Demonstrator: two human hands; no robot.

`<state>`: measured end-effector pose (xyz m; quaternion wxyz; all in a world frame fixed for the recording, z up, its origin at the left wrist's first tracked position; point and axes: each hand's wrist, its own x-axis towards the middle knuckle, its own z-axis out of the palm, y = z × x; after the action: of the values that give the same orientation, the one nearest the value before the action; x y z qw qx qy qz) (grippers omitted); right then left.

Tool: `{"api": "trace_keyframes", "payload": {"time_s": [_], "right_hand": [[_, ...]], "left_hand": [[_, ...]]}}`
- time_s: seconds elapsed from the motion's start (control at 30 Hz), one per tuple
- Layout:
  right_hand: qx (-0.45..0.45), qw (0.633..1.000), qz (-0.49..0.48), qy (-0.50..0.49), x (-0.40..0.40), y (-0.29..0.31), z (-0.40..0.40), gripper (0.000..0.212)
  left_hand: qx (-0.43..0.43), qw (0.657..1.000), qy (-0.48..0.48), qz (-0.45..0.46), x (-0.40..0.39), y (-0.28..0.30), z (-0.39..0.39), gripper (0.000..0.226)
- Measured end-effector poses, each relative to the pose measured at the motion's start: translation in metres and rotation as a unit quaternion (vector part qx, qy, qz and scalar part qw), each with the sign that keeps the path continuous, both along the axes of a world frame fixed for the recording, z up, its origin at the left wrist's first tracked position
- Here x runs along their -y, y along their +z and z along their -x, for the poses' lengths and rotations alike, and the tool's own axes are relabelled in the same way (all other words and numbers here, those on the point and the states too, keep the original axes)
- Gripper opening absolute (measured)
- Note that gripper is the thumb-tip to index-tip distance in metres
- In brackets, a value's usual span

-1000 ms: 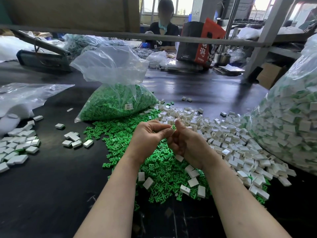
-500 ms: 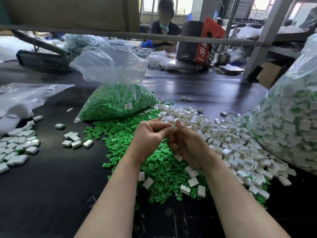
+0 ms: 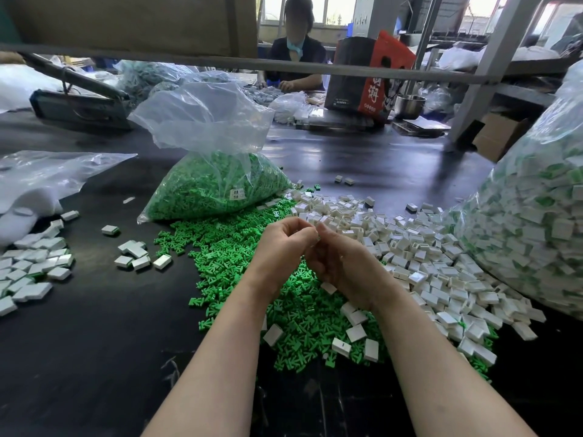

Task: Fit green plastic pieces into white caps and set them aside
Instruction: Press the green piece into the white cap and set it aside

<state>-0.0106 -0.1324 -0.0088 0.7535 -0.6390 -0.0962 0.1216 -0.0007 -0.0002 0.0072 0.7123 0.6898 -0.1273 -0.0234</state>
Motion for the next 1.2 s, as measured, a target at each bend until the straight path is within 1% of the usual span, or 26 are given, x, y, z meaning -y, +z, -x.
{"api": "trace_keyframes", "payload": {"time_s": [0.2, 0.3, 0.4, 0.47, 0.53, 0.57, 0.6, 0.67, 0.73, 0.77, 1.03, 1.2], "right_hand": [[0.027, 1.0, 0.012, 0.009, 0.0, -0.003, -0.002, 0.036], [0.027, 1.0, -0.007, 0.013, 0.001, -0.005, -0.002, 0.032], [0.03, 0.999, -0.002, 0.016, 0.001, -0.005, -0.002, 0.032], [0.027, 0.999, 0.007, 0.016, 0.001, -0.004, -0.001, 0.044], [0.016, 1.0, 0.019, 0.007, 0.0, -0.003, -0.001, 0.059], [0.011, 1.0, 0.017, 0.002, 0.0, -0.003, -0.001, 0.062], [0.008, 1.0, 0.012, -0.001, 0.0, -0.004, -0.001, 0.061], [0.004, 1.0, -0.002, -0.003, 0.0, -0.005, -0.002, 0.05], [0.004, 1.0, -0.024, -0.001, 0.0, -0.005, -0.002, 0.036], [0.002, 0.999, -0.034, 0.001, 0.0, -0.005, -0.001, 0.033], [-0.002, 0.997, -0.073, 0.008, 0.001, -0.004, -0.001, 0.032], [-0.007, 0.998, -0.067, 0.0, 0.001, -0.004, -0.001, 0.035]], "left_hand": [[0.017, 1.0, 0.011, 0.0, 0.002, -0.003, -0.001, 0.007], [0.015, 0.999, 0.025, -0.019, 0.002, -0.005, -0.003, 0.017], [0.013, 0.999, 0.03, -0.004, 0.003, -0.006, -0.003, 0.015], [0.01, 0.999, 0.026, 0.019, 0.005, -0.006, -0.002, 0.01], [0.006, 0.999, 0.02, 0.035, 0.006, -0.007, -0.002, 0.02], [0.005, 0.999, 0.018, 0.039, 0.007, -0.008, -0.002, 0.023], [0.006, 0.999, 0.02, 0.043, 0.008, -0.007, -0.002, 0.022], [0.008, 0.999, 0.029, 0.043, 0.01, -0.007, -0.002, 0.012], [0.004, 0.998, 0.04, 0.042, 0.012, -0.007, -0.001, 0.012], [0.001, 0.998, 0.041, 0.043, 0.012, -0.007, -0.001, 0.013], [0.003, 0.999, 0.049, 0.018, 0.012, -0.01, -0.002, 0.014], [0.003, 0.999, 0.05, 0.014, 0.011, -0.011, -0.003, 0.014]]}}
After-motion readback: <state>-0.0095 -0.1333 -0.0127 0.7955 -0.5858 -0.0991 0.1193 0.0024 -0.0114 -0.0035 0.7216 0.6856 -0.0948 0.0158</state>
